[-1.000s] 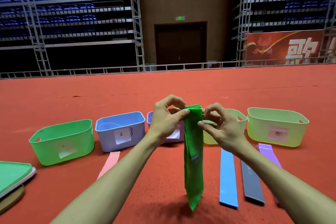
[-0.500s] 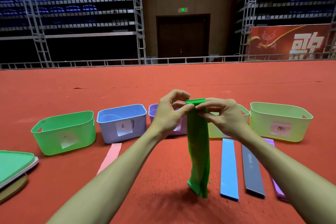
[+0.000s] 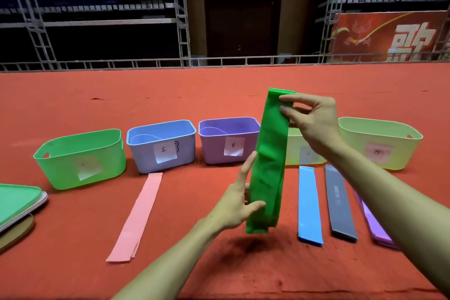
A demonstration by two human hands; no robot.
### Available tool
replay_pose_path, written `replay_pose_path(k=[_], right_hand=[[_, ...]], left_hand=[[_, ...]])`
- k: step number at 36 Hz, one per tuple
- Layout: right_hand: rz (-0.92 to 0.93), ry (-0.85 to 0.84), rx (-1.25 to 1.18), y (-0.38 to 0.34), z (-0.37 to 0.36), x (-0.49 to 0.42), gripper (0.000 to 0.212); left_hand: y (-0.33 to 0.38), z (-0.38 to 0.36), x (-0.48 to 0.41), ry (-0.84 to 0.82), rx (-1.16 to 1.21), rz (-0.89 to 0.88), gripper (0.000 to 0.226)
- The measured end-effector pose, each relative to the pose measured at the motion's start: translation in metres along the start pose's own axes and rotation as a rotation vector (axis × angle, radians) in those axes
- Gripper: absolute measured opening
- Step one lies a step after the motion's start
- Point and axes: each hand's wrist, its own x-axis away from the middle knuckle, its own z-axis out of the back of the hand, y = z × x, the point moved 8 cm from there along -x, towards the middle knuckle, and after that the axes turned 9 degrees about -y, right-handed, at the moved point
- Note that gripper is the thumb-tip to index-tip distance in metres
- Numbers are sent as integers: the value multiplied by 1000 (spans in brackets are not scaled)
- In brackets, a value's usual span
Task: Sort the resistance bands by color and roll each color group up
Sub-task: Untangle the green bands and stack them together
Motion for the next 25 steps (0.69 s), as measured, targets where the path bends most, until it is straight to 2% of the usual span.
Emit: replay_pose_path(k=[10,17,25], right_hand=[[-221,38,111,76,3,-30,23],[-402,-7,139,161,-18,-28,22],[-531,-45,330,262,-40,-6,18]], left_hand=[[-51,-11,22,-147,170,145,85],[-83,-11,35,-183,269,272,82],[-110,-24,44,-231,311,352,79]])
